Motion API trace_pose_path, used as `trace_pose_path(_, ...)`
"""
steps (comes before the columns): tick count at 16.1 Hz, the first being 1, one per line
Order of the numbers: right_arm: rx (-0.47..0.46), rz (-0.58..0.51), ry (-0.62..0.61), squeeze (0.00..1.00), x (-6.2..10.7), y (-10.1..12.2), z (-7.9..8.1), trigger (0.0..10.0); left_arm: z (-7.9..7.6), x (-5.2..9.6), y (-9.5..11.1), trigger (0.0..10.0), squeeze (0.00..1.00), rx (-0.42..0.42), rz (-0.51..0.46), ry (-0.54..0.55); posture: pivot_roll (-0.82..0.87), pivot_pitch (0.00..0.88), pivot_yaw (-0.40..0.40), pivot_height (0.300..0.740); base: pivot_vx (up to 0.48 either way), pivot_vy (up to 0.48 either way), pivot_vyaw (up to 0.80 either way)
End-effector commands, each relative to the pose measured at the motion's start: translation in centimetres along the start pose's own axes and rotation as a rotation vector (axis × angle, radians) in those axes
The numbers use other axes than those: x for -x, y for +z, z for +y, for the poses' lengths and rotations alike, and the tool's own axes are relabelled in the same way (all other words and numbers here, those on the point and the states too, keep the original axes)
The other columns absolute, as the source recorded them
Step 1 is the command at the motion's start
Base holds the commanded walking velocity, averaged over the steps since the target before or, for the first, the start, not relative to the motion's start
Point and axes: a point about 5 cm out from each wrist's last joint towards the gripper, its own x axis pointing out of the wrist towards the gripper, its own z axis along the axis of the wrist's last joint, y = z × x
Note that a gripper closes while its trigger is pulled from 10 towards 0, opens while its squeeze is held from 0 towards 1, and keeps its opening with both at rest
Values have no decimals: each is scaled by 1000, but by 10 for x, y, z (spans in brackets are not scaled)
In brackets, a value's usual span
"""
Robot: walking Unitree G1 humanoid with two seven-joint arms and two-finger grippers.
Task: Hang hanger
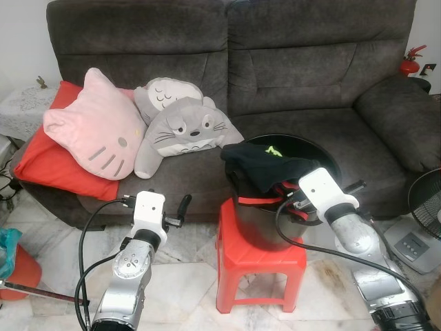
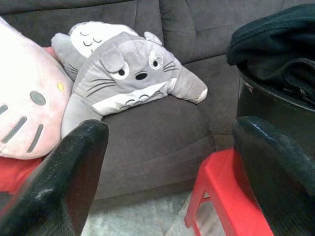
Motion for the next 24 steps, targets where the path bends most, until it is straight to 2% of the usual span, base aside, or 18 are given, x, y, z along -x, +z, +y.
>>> trace_pose_path(1, 8, -38, -2, 0, -1, 10, -6, 0, 1, -2, -1, 10000, 0, -1, -1, 2, -71, 0, 43, 740, 0, 0, 0)
trace_pose_path(4, 34, -49, -14, 0, 0, 14, -24, 0, 1, -2, -1, 10000, 0, 0, -1, 3, -76, 0, 44, 740, 0, 0, 0)
trace_pose_path(6, 39, -74, 38, 0, 0, 21, -29, 0, 1, -3, -1, 10000, 0, 1, 1, 1, -76, 0, 43, 740, 0, 0, 0)
trace_pose_path(9, 51, -79, 45, 0, 1, 24, -36, 0, 1, -3, -1, 10000, 0, 1, 0, 3, -77, 0, 45, 740, 0, 0, 0)
trace_pose_path(11, 74, -76, 28, 0, 2, 26, -51, 0, 1, -4, -2, 10000, 0, 0, 0, 3, -81, 0, 47, 740, 0, 0, 0)
trace_pose_path(18, 29, -116, -24, 0, 3, 40, -81, 0, 2, -4, -1, 10000, 0, -3, -3, 1, -83, 0, 51, 740, 0, 0, 0)
trace_pose_path(21, 22, -124, 36, 0, 5, 45, -81, 0, 2, -5, -1, 10000, 0, -3, -3, 1, -84, 0, 52, 740, 0, 0, 0)
trace_pose_path(24, -49, -141, 128, 0, 9, 54, -74, 0, 2, -5, -1, 10000, 0, -3, -2, 0, -87, 0, 53, 740, 0, 0, 0)
